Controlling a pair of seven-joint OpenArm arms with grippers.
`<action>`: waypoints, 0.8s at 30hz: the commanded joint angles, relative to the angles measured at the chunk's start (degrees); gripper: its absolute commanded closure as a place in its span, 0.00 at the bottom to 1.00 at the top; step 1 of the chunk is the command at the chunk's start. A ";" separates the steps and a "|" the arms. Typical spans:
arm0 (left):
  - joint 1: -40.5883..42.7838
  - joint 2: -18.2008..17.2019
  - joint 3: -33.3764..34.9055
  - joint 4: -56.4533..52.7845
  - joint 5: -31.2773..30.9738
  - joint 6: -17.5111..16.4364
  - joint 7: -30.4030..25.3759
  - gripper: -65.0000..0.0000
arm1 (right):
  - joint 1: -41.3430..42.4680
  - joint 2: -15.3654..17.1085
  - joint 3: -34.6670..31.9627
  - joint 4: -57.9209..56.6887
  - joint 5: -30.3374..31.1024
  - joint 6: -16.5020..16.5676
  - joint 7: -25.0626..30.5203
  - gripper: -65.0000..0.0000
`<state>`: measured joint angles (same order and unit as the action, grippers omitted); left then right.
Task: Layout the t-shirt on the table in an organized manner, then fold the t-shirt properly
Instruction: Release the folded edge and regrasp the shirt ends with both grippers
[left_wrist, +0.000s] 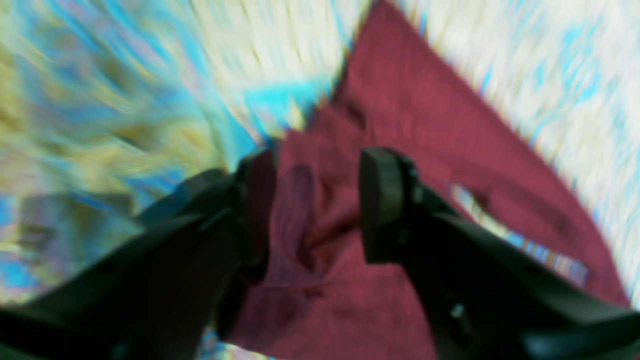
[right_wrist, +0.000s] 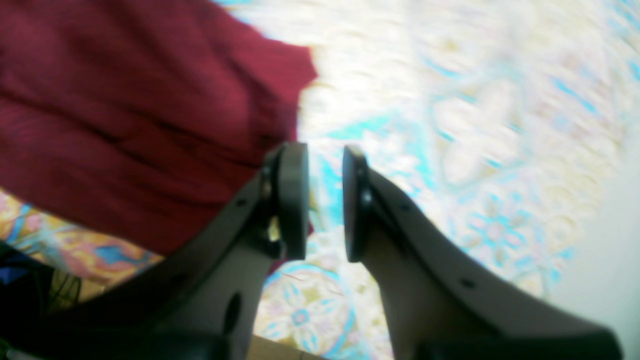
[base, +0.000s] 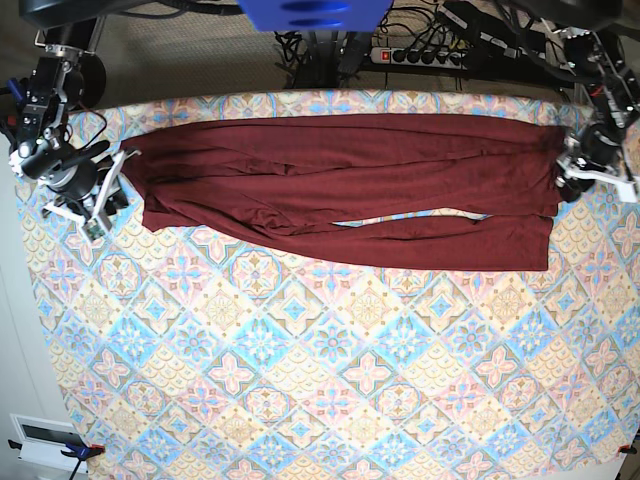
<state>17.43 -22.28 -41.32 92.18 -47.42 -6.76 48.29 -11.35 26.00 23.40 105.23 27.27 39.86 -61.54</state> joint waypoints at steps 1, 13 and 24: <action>-0.95 -1.94 -0.04 0.43 -0.98 -0.58 -0.34 0.54 | 0.67 0.77 0.21 1.01 1.00 0.14 0.92 0.82; -19.94 -2.64 5.85 -13.37 8.87 -0.58 -0.25 0.51 | 0.76 -1.34 -1.29 1.10 0.73 0.14 0.83 0.82; -27.67 -0.35 15.43 -26.99 15.29 -0.49 -7.55 0.51 | 0.85 -1.43 -0.94 1.10 0.73 0.14 0.83 0.82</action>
<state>-9.17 -21.58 -25.80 64.40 -31.81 -7.14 41.34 -10.94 23.46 21.76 105.38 27.44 40.10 -61.39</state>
